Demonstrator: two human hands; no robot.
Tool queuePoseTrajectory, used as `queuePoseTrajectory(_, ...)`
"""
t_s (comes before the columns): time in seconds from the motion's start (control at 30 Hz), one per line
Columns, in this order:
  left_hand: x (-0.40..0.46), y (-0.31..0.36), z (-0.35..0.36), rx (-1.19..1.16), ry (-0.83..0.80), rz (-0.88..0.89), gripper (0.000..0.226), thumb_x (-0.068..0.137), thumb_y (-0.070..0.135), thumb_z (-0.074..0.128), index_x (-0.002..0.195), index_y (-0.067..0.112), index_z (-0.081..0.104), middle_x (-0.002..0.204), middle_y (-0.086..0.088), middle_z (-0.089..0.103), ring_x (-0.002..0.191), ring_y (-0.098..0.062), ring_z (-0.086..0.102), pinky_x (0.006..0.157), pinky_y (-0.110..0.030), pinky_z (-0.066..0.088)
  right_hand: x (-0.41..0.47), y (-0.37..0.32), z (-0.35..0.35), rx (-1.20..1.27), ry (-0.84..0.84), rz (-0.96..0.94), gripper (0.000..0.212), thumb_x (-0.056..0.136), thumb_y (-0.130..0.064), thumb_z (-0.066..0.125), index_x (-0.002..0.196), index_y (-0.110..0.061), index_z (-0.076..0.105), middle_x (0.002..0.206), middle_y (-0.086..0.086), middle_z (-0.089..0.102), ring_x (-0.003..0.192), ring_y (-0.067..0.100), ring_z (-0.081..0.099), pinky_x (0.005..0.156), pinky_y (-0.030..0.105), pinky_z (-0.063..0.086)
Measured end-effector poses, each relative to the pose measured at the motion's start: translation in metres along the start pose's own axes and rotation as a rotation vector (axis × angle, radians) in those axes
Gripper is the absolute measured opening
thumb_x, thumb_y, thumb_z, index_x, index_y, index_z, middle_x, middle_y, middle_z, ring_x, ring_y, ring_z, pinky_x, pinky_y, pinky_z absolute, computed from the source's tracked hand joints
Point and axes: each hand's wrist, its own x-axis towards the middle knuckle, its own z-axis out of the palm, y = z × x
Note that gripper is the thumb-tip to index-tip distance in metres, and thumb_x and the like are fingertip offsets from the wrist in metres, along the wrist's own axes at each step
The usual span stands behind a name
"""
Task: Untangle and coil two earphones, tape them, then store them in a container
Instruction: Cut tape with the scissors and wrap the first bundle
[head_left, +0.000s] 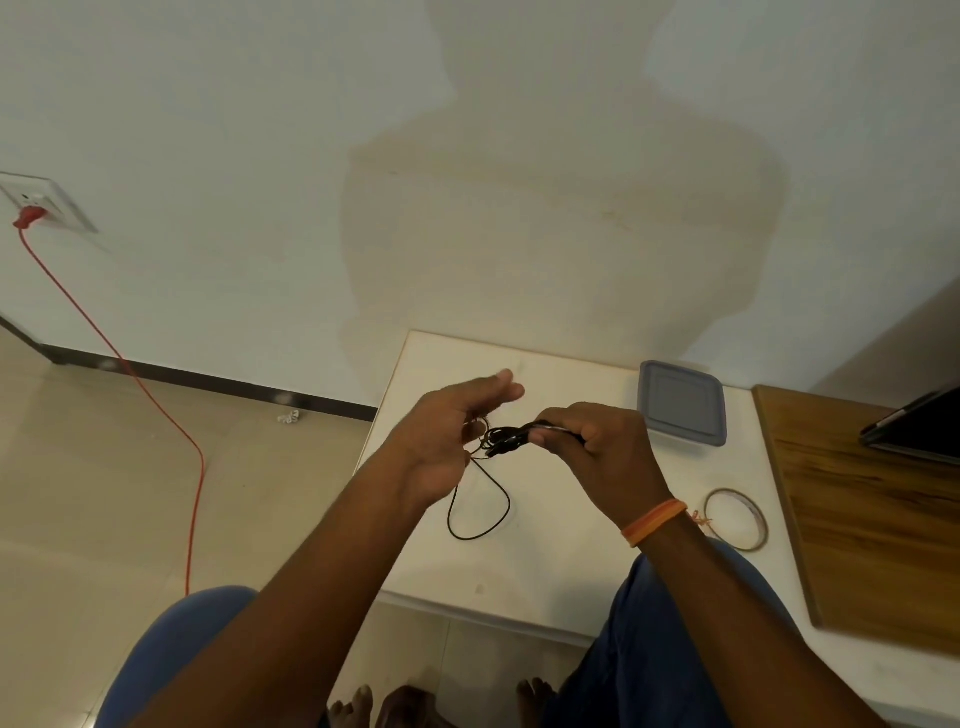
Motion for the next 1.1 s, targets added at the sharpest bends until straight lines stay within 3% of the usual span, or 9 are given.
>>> queuePoseTrajectory(0.17,0.005,-0.003,-0.007,0.029,-0.038,0.046,0.013,0.073,0.037,0.077,0.075,0.025,0.081,0.095,0.011,0.076,0.101,-0.015,0.058,0.111,-0.041,0.035,-0.001,0.000,0.001,0.011,-0.009,0.032,0.009,0.087,-0.016,0.070,0.092,-0.012,0.077,0.070,-0.004,0.068,0.062,-0.002,0.053,0.063,0.005,0.040)
queuePoseTrajectory(0.3,0.004,-0.001,-0.008,0.280,0.022,0.296,0.011,0.082,0.031,0.076,0.078,0.022,0.080,0.092,0.006,0.077,0.098,-0.013,0.069,0.092,-0.030,0.046,0.000,0.001,0.001,0.021,-0.006,0.049,0.009,0.086,-0.016,0.071,0.092,-0.013,0.077,0.070,-0.011,0.062,0.062,-0.006,0.052,0.064,0.005,0.040)
queuePoseTrajectory(0.4,-0.004,-0.006,-0.003,0.372,0.067,0.459,0.007,0.082,0.023,0.079,0.075,0.022,0.077,0.085,0.007,0.077,0.082,-0.007,0.071,0.071,-0.017,0.049,0.001,0.004,0.001,0.030,0.008,0.086,0.009,0.086,-0.018,0.071,0.091,-0.013,0.077,0.072,-0.002,0.070,0.064,0.009,0.060,0.064,0.017,0.048)
queuePoseTrajectory(0.5,-0.011,-0.014,0.005,0.451,0.108,0.587,0.009,0.083,0.020,0.078,0.076,0.026,0.076,0.088,0.012,0.073,0.081,-0.017,0.066,0.076,-0.031,0.056,0.001,0.005,0.000,0.069,0.028,0.123,0.010,0.085,-0.018,0.072,0.091,-0.013,0.078,0.076,0.001,0.074,0.067,0.010,0.064,0.067,0.020,0.052)
queuePoseTrajectory(0.7,-0.016,-0.019,0.016,0.549,0.282,0.729,0.022,0.083,0.015,0.073,0.085,0.037,0.075,0.092,0.025,0.071,0.090,-0.007,0.063,0.088,-0.047,0.051,0.001,0.003,0.002,0.168,0.009,0.202,0.009,0.085,-0.014,0.073,0.092,-0.015,0.078,0.078,-0.002,0.074,0.071,0.008,0.066,0.069,0.018,0.053)
queuePoseTrajectory(0.77,-0.015,-0.021,0.019,0.707,0.418,0.861,0.024,0.084,0.015,0.070,0.088,0.038,0.075,0.089,0.029,0.070,0.088,-0.008,0.062,0.083,-0.046,0.047,0.001,0.003,0.002,0.179,0.002,0.227,0.010,0.085,-0.013,0.073,0.094,-0.015,0.078,0.079,-0.003,0.073,0.071,0.007,0.066,0.070,0.017,0.053)
queuePoseTrajectory(0.87,-0.007,-0.025,0.016,1.126,0.558,1.046,0.019,0.081,0.008,0.073,0.096,0.020,0.078,0.079,0.007,0.075,0.077,-0.025,0.063,0.070,-0.039,0.040,0.001,0.001,0.003,0.161,-0.028,0.199,0.011,0.086,-0.014,0.072,0.095,-0.012,0.078,0.081,-0.002,0.074,0.073,0.007,0.066,0.072,0.017,0.052)
queuePoseTrajectory(1.0,0.000,-0.027,0.014,1.388,0.537,1.013,0.019,0.077,0.004,0.076,0.093,0.015,0.077,0.066,0.003,0.071,0.068,-0.028,0.060,0.067,-0.033,0.029,0.000,-0.002,0.003,0.171,-0.059,0.183,0.013,0.085,-0.013,0.073,0.096,-0.012,0.078,0.084,-0.002,0.074,0.073,0.003,0.065,0.071,0.009,0.050)
queuePoseTrajectory(1.1,0.003,-0.023,0.009,1.355,0.337,1.013,0.015,0.079,0.007,0.069,0.084,0.019,0.077,0.070,0.004,0.071,0.071,-0.026,0.058,0.063,-0.033,0.034,0.000,-0.001,-0.001,0.294,-0.113,0.253,0.014,0.084,-0.012,0.074,0.095,-0.019,0.077,0.076,-0.009,0.073,0.072,0.001,0.066,0.068,0.009,0.049)
